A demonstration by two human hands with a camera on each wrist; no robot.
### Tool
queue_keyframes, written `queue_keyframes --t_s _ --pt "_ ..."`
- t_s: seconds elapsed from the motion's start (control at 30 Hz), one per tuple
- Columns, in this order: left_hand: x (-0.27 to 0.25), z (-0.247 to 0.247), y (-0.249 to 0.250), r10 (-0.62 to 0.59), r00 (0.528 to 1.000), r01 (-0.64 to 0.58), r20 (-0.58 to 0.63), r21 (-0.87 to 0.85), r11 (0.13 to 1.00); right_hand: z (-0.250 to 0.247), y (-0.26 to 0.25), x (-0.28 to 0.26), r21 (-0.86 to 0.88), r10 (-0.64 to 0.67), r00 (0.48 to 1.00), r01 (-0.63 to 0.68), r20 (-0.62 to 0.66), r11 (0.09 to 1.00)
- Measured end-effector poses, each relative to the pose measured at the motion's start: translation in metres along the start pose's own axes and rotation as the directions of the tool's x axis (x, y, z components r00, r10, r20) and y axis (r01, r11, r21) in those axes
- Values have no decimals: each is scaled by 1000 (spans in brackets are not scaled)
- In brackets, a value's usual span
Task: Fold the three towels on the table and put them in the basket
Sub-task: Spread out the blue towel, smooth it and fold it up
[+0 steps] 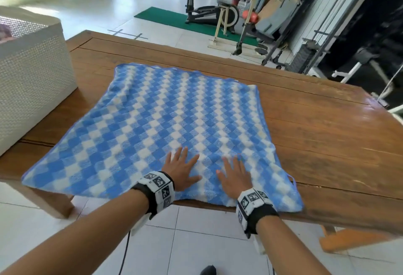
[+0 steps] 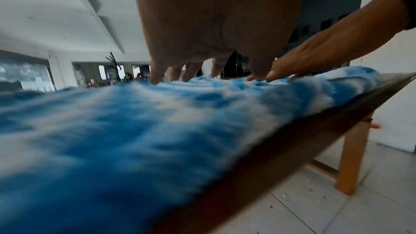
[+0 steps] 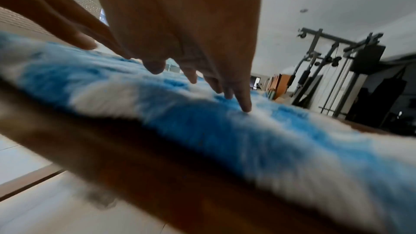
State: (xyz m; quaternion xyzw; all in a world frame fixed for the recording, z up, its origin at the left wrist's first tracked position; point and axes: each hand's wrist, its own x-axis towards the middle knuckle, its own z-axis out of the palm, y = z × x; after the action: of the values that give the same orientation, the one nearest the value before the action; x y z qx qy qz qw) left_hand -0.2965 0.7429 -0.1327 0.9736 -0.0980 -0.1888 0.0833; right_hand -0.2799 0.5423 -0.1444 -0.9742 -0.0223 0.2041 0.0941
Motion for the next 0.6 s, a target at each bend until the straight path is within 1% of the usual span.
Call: queue_keyframes --t_s 0.07,0.13,0.2,0.3,0.37,0.43,0.5,0.53,0.6 --pt "6 25 16 -30 999 30 40 14 999 21 9 -6 -67 -7 1000 8 13 998" --pt "6 41 16 -32 999 30 24 51 998 31 32 -14 -91 35 999 -38 -37 995" --pt "4 44 10 -11 1000 9 22 59 998 30 56 -21 -65 114 990 -119 -82 991" --pt "4 43 7 20 999 -23 36 75 997 22 85 -27 -3 256 959 -259 -119 966" --pt "3 44 5 24 999 -27 39 80 996 19 91 -28 22 319 943 -318 -95 948" --pt "0 43 5 30 999 -34 45 76 997 13 83 -26 10 349 933 -350 -88 937" --pt "-1 40 4 36 997 -41 70 76 996 4 63 -17 4 311 942 -313 -123 950" --pt "-2 38 3 38 996 -45 80 79 996 1 50 -11 0 252 958 -254 -134 967" --pt "-5 36 -3 35 996 -42 87 73 996 -1 25 -2 -5 95 991 -96 -92 995"
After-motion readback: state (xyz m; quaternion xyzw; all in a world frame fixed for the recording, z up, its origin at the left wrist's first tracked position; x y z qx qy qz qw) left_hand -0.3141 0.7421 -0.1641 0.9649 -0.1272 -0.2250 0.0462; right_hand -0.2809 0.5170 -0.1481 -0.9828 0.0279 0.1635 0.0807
